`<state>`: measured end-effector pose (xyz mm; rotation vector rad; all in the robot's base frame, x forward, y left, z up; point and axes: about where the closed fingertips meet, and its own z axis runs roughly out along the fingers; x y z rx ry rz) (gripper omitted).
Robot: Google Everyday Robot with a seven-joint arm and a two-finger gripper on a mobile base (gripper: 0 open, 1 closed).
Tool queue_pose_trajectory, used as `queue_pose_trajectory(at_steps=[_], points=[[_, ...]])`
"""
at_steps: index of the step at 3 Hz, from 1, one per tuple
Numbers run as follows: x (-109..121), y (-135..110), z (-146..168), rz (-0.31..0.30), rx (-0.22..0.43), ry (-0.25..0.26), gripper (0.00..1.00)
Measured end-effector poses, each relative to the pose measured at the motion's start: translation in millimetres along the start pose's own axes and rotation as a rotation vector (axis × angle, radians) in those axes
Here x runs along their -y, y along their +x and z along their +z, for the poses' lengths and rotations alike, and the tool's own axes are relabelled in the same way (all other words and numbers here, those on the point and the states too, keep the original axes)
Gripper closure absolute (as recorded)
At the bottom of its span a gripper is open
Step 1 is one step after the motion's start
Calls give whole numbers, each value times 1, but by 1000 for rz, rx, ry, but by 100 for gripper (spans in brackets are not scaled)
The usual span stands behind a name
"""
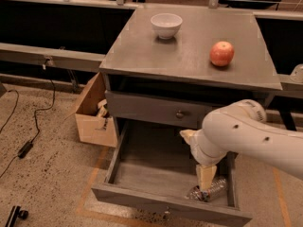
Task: Pick water bottle from middle drawer and place on counter
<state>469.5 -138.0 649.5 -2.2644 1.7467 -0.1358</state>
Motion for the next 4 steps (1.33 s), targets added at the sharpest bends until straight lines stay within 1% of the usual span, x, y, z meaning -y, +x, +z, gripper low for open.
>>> queue_pose_trajectory(at_steps=[1,2,3,4], points=[[10,3,4,-1,-48,17,0],[-9,24,34,30,-68,15,0],[-23,55,66,89,-34,55,0],[-33,78,91,19,6,92,0]])
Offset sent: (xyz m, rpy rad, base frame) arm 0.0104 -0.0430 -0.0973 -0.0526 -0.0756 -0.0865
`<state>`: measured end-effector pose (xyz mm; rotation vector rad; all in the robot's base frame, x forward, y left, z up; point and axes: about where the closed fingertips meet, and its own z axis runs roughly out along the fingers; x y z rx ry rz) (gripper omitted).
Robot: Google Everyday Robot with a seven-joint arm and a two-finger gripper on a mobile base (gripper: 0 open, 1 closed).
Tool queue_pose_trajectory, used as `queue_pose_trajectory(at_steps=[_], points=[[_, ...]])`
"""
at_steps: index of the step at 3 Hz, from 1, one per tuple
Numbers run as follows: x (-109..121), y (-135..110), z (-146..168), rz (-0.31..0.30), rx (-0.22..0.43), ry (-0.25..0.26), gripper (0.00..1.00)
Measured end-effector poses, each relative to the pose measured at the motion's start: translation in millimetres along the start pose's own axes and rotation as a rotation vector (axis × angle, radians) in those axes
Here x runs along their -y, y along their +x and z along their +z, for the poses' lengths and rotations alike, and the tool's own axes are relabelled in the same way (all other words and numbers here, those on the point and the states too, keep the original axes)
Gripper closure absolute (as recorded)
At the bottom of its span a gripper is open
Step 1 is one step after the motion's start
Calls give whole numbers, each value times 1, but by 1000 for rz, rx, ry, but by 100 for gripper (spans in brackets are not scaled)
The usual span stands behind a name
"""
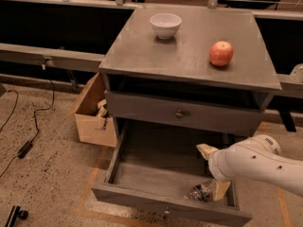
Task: Pick water bottle from middle drawer and place on counter
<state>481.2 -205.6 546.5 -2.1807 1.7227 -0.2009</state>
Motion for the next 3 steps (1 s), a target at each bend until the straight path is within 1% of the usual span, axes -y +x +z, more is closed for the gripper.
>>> queue_pose_trajectory(at_steps=[1,2,3], points=[[-7,17,20,-86,25,2,0],[-5,33,41,-144,31,7,0],[-4,50,61,-156,39,12,0]])
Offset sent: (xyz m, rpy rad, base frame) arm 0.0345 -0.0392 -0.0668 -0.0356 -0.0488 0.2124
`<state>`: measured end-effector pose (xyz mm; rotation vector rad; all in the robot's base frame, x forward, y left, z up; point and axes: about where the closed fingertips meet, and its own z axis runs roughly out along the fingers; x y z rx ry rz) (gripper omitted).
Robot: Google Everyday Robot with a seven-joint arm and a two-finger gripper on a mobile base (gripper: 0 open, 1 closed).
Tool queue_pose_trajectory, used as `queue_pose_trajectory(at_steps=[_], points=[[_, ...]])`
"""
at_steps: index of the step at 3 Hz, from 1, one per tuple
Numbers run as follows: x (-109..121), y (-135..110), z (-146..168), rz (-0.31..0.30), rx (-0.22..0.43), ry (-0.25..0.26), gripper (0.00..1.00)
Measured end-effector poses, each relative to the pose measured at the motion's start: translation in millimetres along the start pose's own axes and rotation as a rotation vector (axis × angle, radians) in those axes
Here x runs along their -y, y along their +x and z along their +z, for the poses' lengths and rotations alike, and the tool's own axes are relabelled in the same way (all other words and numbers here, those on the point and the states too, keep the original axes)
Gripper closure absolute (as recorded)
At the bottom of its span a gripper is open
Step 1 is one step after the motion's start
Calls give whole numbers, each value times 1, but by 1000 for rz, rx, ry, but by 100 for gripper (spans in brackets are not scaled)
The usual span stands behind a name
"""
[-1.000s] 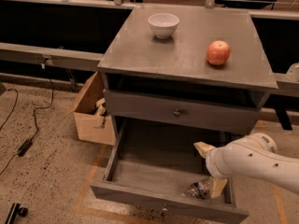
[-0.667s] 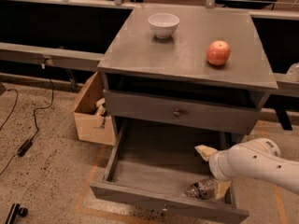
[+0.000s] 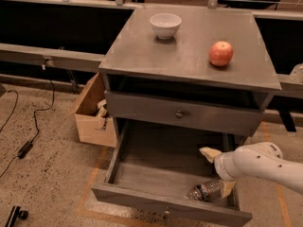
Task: Pick water bottle from middle drawer and place on counter
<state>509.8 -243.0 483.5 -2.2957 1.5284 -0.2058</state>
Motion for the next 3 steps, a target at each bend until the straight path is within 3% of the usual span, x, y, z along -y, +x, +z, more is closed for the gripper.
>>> queue_pose_trajectory(at_steps=[3], points=[[-30,8,66,80,81,-78,0]])
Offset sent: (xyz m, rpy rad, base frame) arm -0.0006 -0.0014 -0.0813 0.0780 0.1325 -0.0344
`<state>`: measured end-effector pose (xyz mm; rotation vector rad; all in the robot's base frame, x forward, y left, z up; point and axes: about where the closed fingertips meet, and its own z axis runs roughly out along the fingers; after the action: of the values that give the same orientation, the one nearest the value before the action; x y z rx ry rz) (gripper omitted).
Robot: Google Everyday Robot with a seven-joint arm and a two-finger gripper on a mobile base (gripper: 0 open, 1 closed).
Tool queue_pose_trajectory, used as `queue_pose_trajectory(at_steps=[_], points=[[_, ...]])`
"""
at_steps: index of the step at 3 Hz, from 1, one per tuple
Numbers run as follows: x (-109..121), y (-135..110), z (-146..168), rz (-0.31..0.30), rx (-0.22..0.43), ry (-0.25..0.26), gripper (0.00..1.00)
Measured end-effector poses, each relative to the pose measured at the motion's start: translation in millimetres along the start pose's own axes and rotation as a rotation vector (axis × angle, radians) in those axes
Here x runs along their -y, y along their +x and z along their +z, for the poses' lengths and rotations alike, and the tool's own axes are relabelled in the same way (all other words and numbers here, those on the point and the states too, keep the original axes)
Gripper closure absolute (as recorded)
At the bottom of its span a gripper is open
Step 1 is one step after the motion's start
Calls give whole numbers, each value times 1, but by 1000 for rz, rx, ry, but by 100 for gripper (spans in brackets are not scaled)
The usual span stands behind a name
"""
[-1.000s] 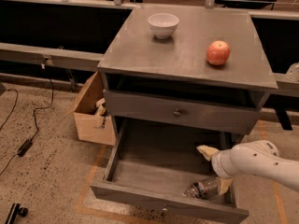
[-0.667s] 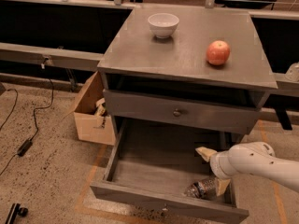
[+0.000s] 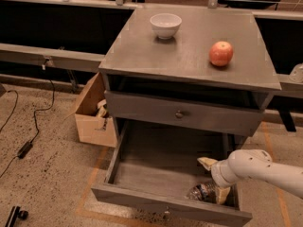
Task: Pick water bottle from middle drawer and place on counter
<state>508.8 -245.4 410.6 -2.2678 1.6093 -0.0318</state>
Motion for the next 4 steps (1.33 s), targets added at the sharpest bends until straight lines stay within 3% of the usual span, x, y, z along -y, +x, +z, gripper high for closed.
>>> queue_pose_trajectory(at_steps=[1,3,4], points=[[-12,3,19,20,24,-45,2],[-16,-2,37,31,68,-106,47],[-3,-5,34,46,59,-138,78]])
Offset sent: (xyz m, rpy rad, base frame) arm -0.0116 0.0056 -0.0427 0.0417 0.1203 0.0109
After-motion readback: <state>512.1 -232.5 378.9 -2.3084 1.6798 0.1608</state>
